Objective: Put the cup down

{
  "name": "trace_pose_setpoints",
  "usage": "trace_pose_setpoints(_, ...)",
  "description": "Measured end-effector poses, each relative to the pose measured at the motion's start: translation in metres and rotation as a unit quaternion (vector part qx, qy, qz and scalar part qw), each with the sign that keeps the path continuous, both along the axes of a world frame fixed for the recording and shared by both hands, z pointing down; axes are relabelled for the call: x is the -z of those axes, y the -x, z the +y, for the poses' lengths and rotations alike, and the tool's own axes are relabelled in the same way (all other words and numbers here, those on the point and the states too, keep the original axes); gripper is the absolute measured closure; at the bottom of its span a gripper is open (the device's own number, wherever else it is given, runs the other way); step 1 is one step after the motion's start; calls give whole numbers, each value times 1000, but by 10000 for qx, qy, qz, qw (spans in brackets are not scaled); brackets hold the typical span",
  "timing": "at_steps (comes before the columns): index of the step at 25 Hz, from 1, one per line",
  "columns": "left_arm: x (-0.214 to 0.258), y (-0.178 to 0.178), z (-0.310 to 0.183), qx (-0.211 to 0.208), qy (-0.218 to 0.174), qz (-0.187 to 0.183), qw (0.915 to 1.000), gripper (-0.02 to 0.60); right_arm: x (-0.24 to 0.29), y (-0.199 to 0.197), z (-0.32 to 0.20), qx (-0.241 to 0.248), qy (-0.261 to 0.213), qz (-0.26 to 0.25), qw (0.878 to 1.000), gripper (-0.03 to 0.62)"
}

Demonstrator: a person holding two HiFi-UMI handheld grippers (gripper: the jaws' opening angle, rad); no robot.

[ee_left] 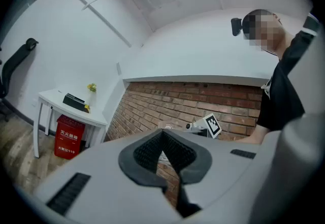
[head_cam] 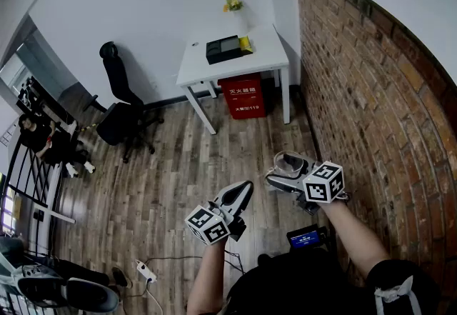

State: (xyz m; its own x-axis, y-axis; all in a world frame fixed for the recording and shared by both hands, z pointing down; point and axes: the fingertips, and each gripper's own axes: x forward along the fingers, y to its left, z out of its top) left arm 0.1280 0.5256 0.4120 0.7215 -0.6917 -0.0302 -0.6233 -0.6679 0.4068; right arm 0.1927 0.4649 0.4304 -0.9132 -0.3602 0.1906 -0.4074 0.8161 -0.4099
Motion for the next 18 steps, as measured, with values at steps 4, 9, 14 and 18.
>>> trace_pose_setpoints(4,-1,-1,3,-7,-15,-9,10000,574,-1,0,3,25,-13,-3,10000,184)
trace_pose_setpoints(9,-3,-2,3,8,19,-5,10000,574,-2,-1,5,35,12,-11,10000,184)
trace_pose_setpoints(14,-3,-3,4,-8,0,-12,10000,574,-1,-4,4,-14,87,-122,9999,184)
trace_pose_setpoints(18,-1,-3,5,-54,-54,-52,10000,574,-1,-4,5,-6,79,-115,9999,184)
